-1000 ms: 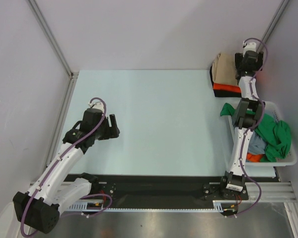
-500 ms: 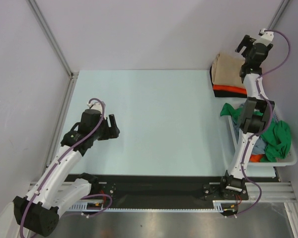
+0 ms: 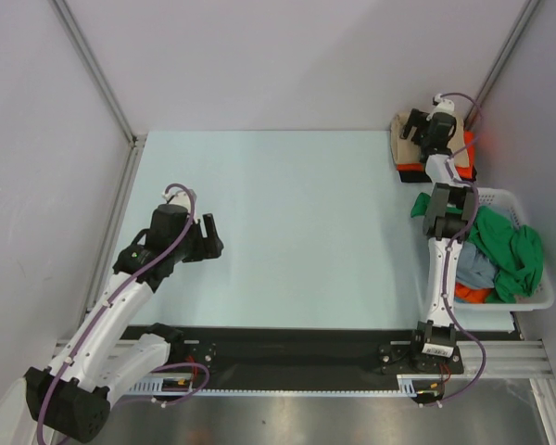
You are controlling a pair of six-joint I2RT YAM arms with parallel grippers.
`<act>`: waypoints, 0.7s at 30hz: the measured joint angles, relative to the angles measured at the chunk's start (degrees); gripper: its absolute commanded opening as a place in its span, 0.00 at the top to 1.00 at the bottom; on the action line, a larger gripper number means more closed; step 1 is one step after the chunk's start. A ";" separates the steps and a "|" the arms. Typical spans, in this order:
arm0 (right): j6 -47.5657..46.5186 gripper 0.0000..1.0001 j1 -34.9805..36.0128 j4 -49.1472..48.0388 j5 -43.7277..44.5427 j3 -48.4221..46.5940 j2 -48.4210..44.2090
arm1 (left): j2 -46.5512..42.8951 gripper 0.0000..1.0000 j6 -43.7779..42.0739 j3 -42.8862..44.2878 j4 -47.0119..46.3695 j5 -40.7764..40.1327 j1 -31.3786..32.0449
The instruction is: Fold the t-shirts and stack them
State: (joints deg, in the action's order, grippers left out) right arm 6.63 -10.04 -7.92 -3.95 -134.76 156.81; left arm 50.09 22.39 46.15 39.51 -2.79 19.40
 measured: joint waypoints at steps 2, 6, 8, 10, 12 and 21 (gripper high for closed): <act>-2.19 0.00 0.98 1.16 1.36 -0.24 0.00 | 0.00 0.22 0.00 0.00 0.02 0.00 0.00; -4.09 0.00 1.84 5.07 3.15 -0.96 -1.44 | -0.42 0.22 0.00 0.00 0.00 0.00 0.00; -4.63 0.00 2.14 6.84 3.58 0.92 -3.78 | -0.87 0.22 0.00 0.00 0.02 0.00 0.00; -5.05 0.00 2.49 8.04 4.92 5.38 -8.26 | -1.64 0.21 0.00 0.00 0.00 0.00 0.00; -5.42 0.00 3.17 9.03 7.21 8.17 -13.18 | -2.67 0.21 0.00 0.00 0.02 0.00 0.02; 1.05 0.00 14.29 5.25 15.56 27.91 -53.79 | -6.97 0.08 -0.04 -0.02 -0.02 0.07 0.00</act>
State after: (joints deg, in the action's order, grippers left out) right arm 7.68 4.25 -2.68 11.62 -106.85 103.02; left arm 43.11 22.35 46.13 39.48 -2.72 19.40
